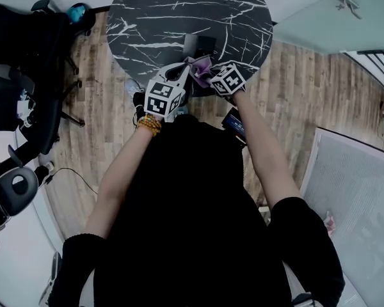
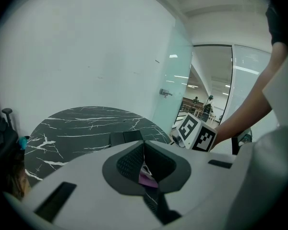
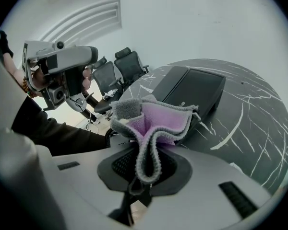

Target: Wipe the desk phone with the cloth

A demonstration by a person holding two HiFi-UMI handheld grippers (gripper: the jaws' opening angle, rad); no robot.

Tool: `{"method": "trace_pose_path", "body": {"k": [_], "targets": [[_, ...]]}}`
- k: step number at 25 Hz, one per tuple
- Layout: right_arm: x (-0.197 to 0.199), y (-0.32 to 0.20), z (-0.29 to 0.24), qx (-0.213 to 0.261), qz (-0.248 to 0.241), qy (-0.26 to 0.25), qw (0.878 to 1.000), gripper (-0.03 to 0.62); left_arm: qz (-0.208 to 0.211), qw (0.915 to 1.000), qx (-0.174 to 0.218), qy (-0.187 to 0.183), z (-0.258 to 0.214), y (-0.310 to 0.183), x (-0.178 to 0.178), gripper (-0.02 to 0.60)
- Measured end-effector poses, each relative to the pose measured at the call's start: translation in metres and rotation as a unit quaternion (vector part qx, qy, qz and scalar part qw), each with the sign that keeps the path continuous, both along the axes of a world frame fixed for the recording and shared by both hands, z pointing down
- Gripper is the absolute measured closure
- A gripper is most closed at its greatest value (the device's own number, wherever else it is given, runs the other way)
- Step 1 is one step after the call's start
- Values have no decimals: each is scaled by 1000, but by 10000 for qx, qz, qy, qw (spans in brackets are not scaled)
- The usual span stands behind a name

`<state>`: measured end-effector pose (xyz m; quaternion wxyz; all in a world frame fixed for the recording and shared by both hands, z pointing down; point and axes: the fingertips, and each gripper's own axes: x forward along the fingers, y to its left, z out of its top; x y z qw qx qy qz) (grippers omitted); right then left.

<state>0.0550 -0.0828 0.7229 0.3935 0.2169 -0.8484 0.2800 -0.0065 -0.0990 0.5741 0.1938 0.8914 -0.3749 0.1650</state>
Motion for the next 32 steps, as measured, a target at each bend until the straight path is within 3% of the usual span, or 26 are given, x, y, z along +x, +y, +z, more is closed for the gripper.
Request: {"method": "trace_pose_path", "body": {"k": [3, 6, 8, 13, 17, 21, 25, 28, 32], "targets": [[-4, 11, 1, -477, 30, -158, 9987, 539, -53, 9999, 77, 56, -8, -3, -2, 568], [-6, 36, -1, -1053, -292, -288, 9936, 539, -119, 9997, 191, 104, -18, -6, -3, 568], [-4, 31, -10, -853, -392, -284, 9952, 539, -178, 9993, 264, 174, -26, -10, -5, 568], [-6, -18, -68, -22, 186, -879, 9960, 539, -309, 9974, 554, 355, -57, -25, -5, 568], [-14, -51, -139, 927, 512, -1524, 9826, 539, -358, 9926, 1011, 575, -104, -40, -3, 568], [-26, -64, -212, 1984, 710, -2266, 9509, 539, -406, 9837, 1610, 687, -153, -50, -3, 568], [-21, -60, -281, 3374, 1084, -2930, 8880, 539, -532, 9720, 2070, 975, -200, -49, -8, 568], [-9, -53, -308, 4086, 1295, -2819, 8584, 539, -580, 9625, 2499, 879, -221, -47, -10, 568], [3, -38, -326, 4591, 1701, -2578, 8329, 539, -876, 9522, 2876, 532, -219, -44, -20, 568]]}}
